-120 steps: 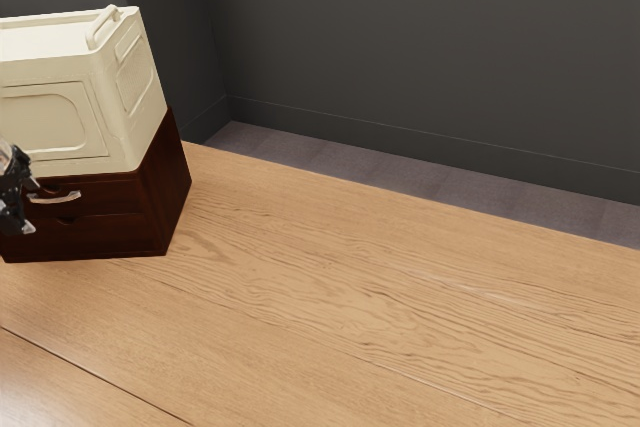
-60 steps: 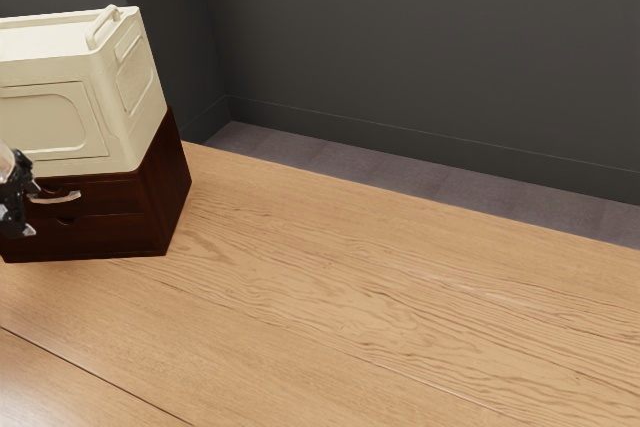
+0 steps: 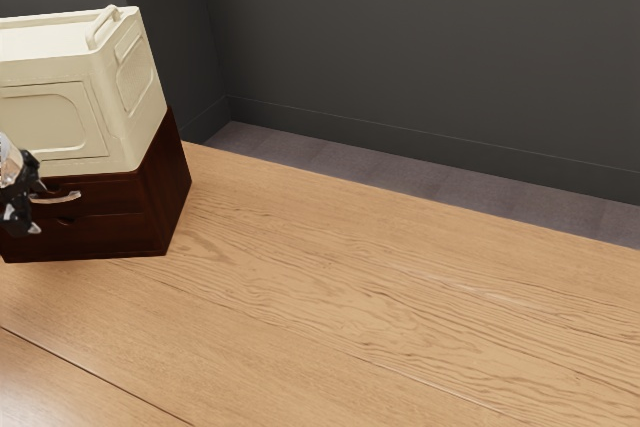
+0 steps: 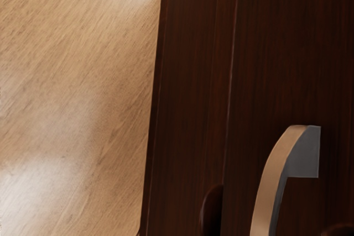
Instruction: Pull the drawer handle with one arm to open the drawer
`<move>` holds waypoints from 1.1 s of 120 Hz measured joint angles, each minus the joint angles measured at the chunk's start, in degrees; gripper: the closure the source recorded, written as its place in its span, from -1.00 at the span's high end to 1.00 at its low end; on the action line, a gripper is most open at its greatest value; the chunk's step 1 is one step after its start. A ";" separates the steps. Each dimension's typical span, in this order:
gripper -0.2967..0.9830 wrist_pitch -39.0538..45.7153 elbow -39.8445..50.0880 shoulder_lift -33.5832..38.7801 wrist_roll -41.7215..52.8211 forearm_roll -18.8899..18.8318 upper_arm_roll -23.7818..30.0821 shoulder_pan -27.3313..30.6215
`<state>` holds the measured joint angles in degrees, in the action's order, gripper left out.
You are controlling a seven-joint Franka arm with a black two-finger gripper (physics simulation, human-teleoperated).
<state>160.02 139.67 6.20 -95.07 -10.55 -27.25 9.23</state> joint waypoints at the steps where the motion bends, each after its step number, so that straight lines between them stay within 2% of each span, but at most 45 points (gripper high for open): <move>1: 0.46 0.03 -0.01 -0.04 0.01 0.01 0.00 0.00; 56: 0.44 0.77 -0.60 -1.53 0.35 0.15 0.00 -0.03; 106: 0.17 0.80 -0.50 -1.76 0.48 0.26 0.02 -0.12; 120: 0.05 0.80 -0.44 -1.52 0.51 0.29 0.01 -0.09; 132: -0.12 0.81 -0.23 -0.85 0.48 0.31 0.23 -0.04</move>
<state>160.83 139.44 5.35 -94.60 -10.24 -27.02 9.19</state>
